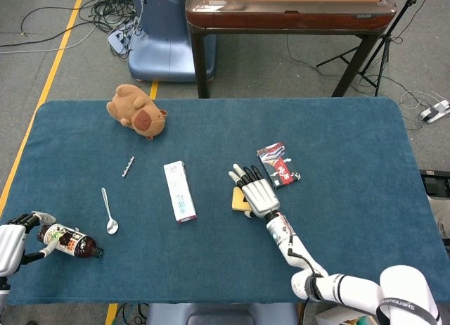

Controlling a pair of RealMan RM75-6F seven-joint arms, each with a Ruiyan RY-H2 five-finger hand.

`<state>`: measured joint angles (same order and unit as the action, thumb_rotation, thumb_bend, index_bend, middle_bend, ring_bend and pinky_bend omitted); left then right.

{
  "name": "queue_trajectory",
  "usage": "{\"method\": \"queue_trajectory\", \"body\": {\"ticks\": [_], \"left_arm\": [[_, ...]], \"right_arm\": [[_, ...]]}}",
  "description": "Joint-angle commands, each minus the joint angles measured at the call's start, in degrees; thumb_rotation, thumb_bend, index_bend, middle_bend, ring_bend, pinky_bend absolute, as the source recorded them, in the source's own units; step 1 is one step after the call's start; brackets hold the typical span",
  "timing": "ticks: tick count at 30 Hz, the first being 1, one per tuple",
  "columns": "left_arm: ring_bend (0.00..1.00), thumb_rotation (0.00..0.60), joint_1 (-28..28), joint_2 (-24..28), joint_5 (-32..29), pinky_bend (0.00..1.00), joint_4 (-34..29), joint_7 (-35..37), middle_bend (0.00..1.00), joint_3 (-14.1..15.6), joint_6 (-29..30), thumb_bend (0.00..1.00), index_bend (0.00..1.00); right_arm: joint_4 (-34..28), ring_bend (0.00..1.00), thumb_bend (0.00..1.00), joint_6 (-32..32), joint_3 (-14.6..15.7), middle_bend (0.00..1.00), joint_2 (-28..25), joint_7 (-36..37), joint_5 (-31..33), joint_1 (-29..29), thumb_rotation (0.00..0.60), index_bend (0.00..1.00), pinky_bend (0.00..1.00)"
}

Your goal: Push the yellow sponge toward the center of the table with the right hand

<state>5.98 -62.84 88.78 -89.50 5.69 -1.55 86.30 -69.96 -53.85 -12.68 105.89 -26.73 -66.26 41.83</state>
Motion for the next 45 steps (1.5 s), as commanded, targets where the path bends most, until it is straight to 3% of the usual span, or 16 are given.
{"method": "queue_trajectory", "body": {"ticks": [1, 12, 22, 29, 37, 45], "left_arm": [[0.44, 0.6, -0.1, 0.1, 0.0, 0.51, 0.0, 0.2, 0.46, 0.0, 0.1, 0.22, 0.44], [0.44, 0.6, -0.2, 0.2, 0.1, 0.51, 0.2, 0.4, 0.46, 0.0, 0.2, 0.22, 0.44], [0.44, 0.6, -0.3, 0.2, 0.1, 0.51, -0.1, -0.2, 0.46, 0.0, 0.3, 0.22, 0.44], [0.44, 0.6, -0.1, 0.0, 0.1, 0.51, -0.3, -0.7, 0.46, 0.0, -0.1, 0.22, 0.44], [0.44, 0.6, 0.0, -0.2, 0.3, 0.51, -0.4, -1.2, 0.46, 0.2, -0.4, 0.22, 0.44], [0.44, 0.6, 0.1, -0.2, 0.3, 0.51, -0.5, -1.3, 0.46, 0.3, -0.6, 0.22, 0.44]], "right_arm": [[1.1, 0.0, 0.0, 0.5, -0.4, 0.0, 0.9, 0.3, 0.5, 0.7, 0.6, 0.01, 0.03], [-0.4, 0.0, 0.0, 0.0, 0.6, 0.0, 1.2, 2.1, -1.1, 1.3, 0.6, 0.01, 0.03], [-8.9, 0.0, 0.0, -4.4, 3.1, 0.0, -6.2, -2.1, -2.9, -1.3, 0.6, 0.01, 0.03], [-11.5, 0.0, 0.0, -5.0, 3.9, 0.0, -11.1, -5.0, -1.7, -2.4, 0.6, 0.01, 0.03], [-11.9, 0.0, 0.0, -4.9, 5.1, 0.0, -14.5, -4.9, -1.1, -3.7, 0.6, 0.0, 0.02], [-8.7, 0.0, 0.0, -3.7, 5.9, 0.0, -13.3, -3.9, -0.6, -3.8, 0.6, 0.0, 0.02]]}}
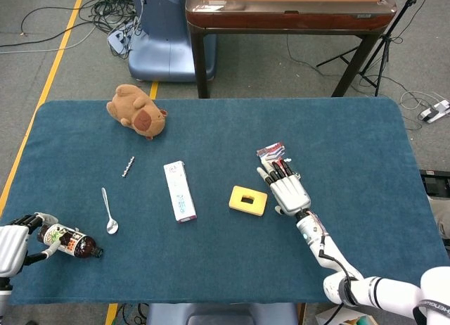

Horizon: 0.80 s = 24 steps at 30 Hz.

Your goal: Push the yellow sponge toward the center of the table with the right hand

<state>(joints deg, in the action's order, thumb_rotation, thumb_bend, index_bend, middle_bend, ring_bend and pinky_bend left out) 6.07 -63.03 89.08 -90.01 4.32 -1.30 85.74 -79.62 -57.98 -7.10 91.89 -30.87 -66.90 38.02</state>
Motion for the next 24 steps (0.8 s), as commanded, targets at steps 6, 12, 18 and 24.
{"method": "queue_trajectory", "body": {"ticks": [6, 12, 18, 24], "left_arm": [[0.44, 0.6, 0.0, 0.1, -0.2, 0.51, 0.1, 0.4, 0.46, -0.1, 0.0, 0.22, 0.44], [0.44, 0.6, -0.2, 0.3, -0.2, 0.51, 0.1, 0.9, 0.46, -0.1, 0.3, 0.22, 0.44], [0.44, 0.6, -0.3, 0.4, -0.3, 0.51, 0.1, 1.4, 0.46, -0.2, 0.4, 0.22, 0.44], [0.44, 0.6, -0.3, 0.5, -0.4, 0.51, 0.1, 1.7, 0.46, -0.2, 0.4, 0.22, 0.44]], "right_arm": [[2.8, 0.0, 0.0, 1.1, 0.6, 0.0, 2.9, 0.7, -0.3, 0.5, 0.6, 0.0, 0.02], [4.2, 0.0, 0.0, 1.4, 0.1, 0.0, 5.0, 0.6, -0.3, 1.2, 0.6, 0.0, 0.02], [5.6, 0.0, 0.0, 1.6, -0.9, 0.0, 6.6, 0.5, 0.5, 1.9, 0.6, 0.0, 0.02], [7.5, 0.0, 0.0, 1.7, -1.9, 0.0, 8.5, 0.7, 1.1, 2.6, 0.6, 0.0, 0.02]]}}
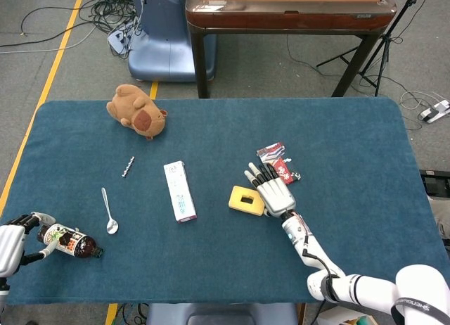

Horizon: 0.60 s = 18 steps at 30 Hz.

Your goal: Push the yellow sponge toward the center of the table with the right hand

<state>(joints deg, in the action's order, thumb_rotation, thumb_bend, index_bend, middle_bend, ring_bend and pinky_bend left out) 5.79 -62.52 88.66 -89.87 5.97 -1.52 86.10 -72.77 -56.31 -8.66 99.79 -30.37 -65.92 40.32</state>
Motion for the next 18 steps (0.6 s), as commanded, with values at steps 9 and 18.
{"method": "queue_trajectory", "body": {"ticks": [9, 18], "left_arm": [[0.44, 0.6, 0.0, 0.0, -0.1, 0.51, 0.1, 0.3, 0.46, 0.0, -0.1, 0.22, 0.44], [0.44, 0.6, -0.1, 0.1, -0.2, 0.51, 0.1, 0.4, 0.46, -0.1, 0.0, 0.22, 0.44]], "right_arm": [[4.2, 0.0, 0.0, 0.9, -2.0, 0.0, 3.9, 0.8, 1.6, 1.7, 0.6, 0.0, 0.02], [6.1, 0.0, 0.0, 1.5, -4.3, 0.0, 5.5, 1.2, 2.8, 3.4, 0.6, 0.0, 0.02]]}}
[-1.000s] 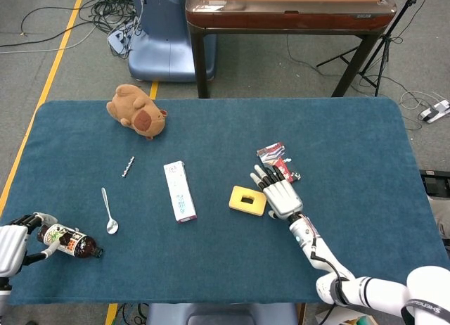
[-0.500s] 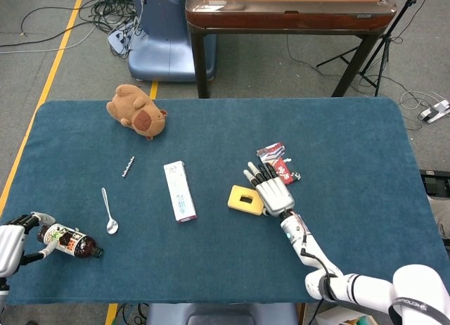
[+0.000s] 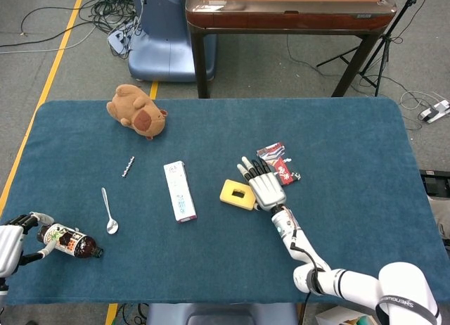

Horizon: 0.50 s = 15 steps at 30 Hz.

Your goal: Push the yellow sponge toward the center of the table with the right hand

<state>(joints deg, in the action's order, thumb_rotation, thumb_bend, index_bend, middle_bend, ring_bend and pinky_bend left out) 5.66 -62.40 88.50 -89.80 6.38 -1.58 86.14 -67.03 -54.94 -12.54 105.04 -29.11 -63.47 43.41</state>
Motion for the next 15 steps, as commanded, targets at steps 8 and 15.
{"method": "queue_trajectory", "body": {"ticks": [8, 15], "left_arm": [[0.44, 0.6, -0.1, 0.1, -0.1, 0.51, 0.0, 0.4, 0.46, 0.0, 0.0, 0.22, 0.44], [0.44, 0.6, -0.2, 0.3, -0.3, 0.51, 0.0, 0.7, 0.46, -0.2, 0.2, 0.22, 0.44]], "right_arm": [[1.8, 0.0, 0.0, 0.9, -1.7, 0.0, 1.0, -0.3, 1.9, 1.6, 0.6, 0.0, 0.02], [3.6, 0.0, 0.0, 1.4, -2.5, 0.0, 2.2, -0.4, 3.0, 2.7, 0.6, 0.0, 0.02]]}}
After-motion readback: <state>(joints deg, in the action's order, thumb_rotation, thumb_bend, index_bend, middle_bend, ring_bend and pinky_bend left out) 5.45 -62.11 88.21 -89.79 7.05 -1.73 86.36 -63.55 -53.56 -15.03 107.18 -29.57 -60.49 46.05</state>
